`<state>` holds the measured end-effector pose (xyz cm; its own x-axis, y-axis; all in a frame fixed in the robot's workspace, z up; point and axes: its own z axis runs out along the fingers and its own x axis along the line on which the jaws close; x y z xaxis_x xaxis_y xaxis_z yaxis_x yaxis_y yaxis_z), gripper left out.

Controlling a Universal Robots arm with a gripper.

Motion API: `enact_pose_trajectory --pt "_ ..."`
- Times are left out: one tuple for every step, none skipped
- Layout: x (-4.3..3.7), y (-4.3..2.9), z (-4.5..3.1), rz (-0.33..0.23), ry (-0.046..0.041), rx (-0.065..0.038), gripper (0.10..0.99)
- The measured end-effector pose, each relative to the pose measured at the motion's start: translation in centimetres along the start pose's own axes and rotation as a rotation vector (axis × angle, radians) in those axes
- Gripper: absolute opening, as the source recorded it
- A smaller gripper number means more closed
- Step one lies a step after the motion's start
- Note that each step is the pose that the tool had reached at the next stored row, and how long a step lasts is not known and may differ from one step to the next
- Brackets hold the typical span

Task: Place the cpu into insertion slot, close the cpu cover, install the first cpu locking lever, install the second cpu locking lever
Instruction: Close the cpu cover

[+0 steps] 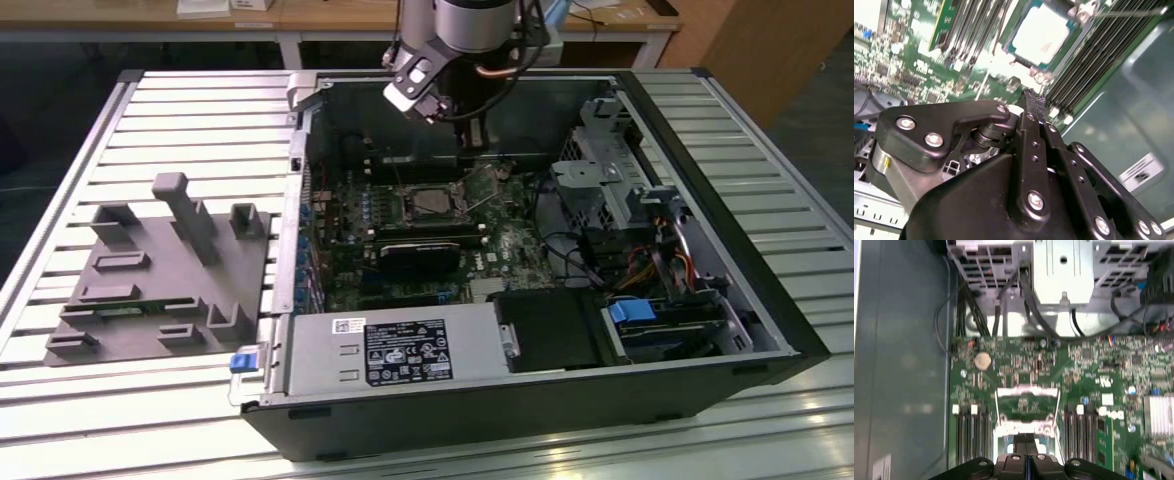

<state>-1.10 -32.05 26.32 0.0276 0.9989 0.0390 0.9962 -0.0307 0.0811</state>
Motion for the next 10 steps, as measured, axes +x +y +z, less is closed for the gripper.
enact_pose_trajectory --pt "0.01 0.35 0.03 0.000 0.0000 0.001 0.102" --pt "0.02 0.71 0.06 0.000 0.0000 0.002 0.102" --pt "0.03 1.05 0.09 0.000 0.0000 0.002 0.102" --pt "0.05 1.41 0.12 0.000 -0.0001 0.003 0.102" --pt "0.06 1.74 0.14 0.000 -0.0001 0.004 0.102" --pt "0.07 2.08 0.17 0.000 -0.0002 0.005 0.102" --pt "0.09 2.42 0.19 0.000 -0.0004 0.006 0.102" --pt "0.10 2.77 0.22 0.000 -0.0005 0.007 0.102" --pt "0.12 3.12 0.25 0.000 -0.0004 0.008 0.102" --pt "0.13 3.46 0.29 0.000 -0.0003 0.009 0.102"
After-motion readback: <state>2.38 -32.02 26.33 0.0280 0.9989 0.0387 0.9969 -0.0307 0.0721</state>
